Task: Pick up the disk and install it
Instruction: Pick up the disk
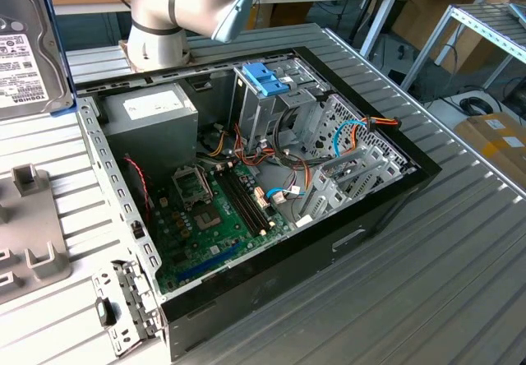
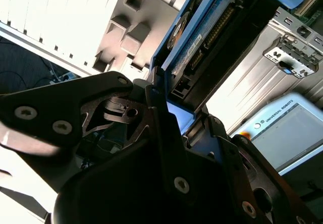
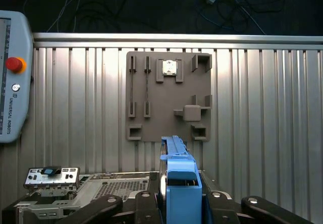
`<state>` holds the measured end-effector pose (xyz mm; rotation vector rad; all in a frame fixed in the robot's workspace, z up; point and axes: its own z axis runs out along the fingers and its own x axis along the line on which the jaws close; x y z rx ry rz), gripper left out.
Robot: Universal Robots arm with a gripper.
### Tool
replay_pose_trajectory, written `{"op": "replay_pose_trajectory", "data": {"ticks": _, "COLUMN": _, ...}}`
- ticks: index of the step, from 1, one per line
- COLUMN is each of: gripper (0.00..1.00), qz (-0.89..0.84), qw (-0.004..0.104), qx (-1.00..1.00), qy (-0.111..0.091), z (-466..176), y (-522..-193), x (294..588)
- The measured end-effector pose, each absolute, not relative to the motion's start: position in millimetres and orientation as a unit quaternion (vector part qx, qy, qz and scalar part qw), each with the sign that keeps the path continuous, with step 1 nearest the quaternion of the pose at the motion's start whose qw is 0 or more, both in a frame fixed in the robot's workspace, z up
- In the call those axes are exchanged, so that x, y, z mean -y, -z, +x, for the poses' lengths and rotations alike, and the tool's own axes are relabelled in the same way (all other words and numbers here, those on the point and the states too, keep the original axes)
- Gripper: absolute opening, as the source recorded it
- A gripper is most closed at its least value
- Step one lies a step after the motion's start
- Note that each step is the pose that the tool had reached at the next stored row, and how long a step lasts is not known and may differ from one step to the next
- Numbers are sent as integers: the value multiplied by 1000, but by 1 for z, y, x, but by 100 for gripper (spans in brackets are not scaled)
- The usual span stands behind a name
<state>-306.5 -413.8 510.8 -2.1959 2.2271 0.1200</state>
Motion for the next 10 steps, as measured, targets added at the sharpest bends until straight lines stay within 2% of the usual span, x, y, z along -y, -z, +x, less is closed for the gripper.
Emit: {"op": "replay_pose_trajectory", "data": {"ticks": 10, "gripper": 37, "qz": -702, "qw": 6, "qx": -712, "qy": -38, "z": -302, "y": -511, "x": 414}}
